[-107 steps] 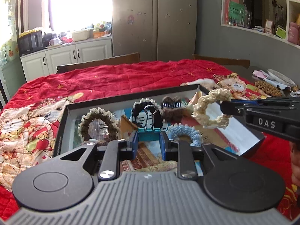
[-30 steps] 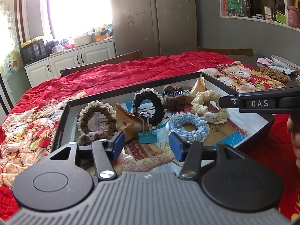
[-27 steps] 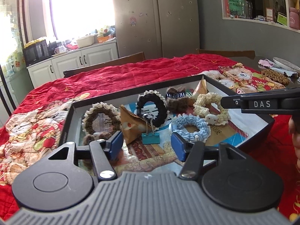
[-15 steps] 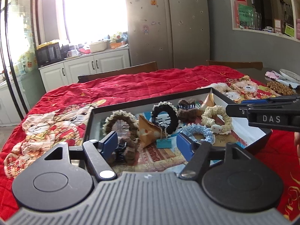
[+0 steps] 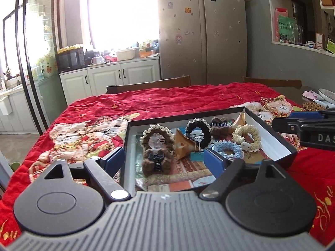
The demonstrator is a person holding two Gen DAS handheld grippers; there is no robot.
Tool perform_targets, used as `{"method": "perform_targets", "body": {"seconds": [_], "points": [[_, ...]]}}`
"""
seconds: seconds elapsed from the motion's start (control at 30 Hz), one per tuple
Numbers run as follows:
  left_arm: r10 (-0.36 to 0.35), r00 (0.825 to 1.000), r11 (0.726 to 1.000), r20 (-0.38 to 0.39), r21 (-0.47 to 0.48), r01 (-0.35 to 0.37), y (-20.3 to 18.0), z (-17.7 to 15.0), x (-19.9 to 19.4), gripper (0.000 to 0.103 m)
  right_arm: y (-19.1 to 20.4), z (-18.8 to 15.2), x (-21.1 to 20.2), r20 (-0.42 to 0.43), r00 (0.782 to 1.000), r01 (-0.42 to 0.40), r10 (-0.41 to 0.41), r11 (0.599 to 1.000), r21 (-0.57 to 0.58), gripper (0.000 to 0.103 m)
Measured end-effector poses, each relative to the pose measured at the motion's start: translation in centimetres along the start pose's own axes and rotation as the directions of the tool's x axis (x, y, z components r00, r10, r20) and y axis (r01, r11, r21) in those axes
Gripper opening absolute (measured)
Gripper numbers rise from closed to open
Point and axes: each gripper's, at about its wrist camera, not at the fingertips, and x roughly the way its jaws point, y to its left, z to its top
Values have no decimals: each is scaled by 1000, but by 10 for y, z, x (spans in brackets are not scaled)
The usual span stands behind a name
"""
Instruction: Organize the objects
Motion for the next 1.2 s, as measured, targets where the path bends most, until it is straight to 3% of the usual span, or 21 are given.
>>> {"method": "perform_targets", "body": {"seconds": [0.4,0.53,0.73,1.2], "points": [[15,1000,998,14,-60,-14,16,-10,-40,99,18,2,-50,38,999,15,-13,998,-69,58],[12,1000,998,11,-69,-11,17,-13,-49,102,23,0,-66,53,998,22,-18,996,-81,69],[10,1000,997,11,-79,-9,16,-18,-63,103,24,-2,-82,57,998,45,-40,995,-93,76],[17,1000,997,-4,-75,-17,10,-29,-80,103,25,-26,-84,-21,999,36,-37,996,-82,80]]}}
